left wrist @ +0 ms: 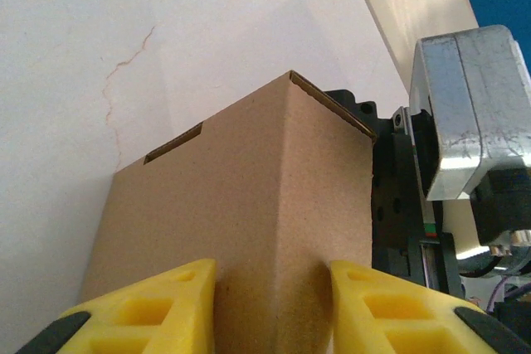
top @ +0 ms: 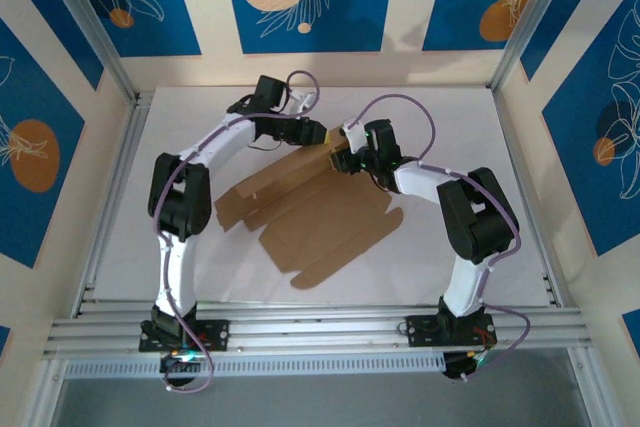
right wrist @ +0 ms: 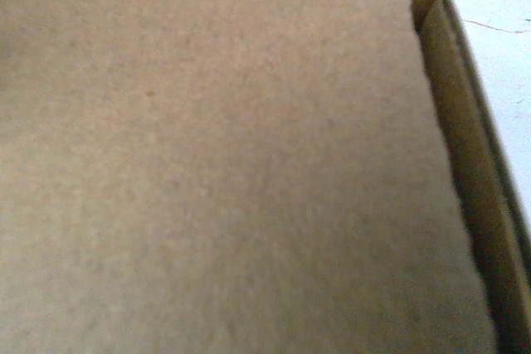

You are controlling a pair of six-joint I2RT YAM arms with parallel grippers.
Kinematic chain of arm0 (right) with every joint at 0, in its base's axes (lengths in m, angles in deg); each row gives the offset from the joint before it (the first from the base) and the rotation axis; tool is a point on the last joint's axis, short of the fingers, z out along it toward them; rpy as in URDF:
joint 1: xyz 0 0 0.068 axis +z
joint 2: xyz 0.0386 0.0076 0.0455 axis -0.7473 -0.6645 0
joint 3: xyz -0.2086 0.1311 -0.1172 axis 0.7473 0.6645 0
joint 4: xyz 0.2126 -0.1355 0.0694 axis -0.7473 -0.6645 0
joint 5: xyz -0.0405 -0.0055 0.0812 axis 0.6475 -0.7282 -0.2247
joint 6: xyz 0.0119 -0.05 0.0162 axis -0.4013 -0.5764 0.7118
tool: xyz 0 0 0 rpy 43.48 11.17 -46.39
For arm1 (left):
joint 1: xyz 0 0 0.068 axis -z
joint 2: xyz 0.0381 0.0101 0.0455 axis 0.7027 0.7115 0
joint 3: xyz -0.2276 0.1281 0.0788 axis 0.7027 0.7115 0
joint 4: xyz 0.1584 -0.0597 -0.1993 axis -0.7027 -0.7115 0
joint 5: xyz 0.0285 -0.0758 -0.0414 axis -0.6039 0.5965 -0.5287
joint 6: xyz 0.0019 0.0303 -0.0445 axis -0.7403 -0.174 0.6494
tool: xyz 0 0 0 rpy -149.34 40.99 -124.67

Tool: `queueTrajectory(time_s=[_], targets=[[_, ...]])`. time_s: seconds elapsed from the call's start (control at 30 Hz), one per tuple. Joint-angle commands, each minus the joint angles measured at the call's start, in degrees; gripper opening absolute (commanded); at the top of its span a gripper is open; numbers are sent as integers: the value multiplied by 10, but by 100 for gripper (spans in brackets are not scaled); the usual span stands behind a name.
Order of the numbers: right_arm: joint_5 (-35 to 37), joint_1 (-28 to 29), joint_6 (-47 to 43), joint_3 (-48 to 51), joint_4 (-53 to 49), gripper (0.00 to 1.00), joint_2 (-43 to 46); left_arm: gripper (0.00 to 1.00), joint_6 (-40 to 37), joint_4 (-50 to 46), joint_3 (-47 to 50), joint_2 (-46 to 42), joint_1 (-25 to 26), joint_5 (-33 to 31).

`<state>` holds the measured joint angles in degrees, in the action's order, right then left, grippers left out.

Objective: Fold the paper box

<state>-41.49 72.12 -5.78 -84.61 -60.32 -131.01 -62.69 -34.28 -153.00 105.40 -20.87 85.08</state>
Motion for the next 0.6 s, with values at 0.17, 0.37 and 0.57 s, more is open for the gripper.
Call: queueTrajectory(time_s=[0.17, 0.37, 0.57], targets=[[-102, 11, -5, 4, -75, 47, -9, 34, -9, -18, -6, 36, -4, -8], [-121, 29, 32, 79, -1, 43, 22, 33, -8, -22, -5, 38, -7, 27], [-76, 33, 42, 126, 64, 42, 37, 31, -2, -18, 4, 35, -7, 37]])
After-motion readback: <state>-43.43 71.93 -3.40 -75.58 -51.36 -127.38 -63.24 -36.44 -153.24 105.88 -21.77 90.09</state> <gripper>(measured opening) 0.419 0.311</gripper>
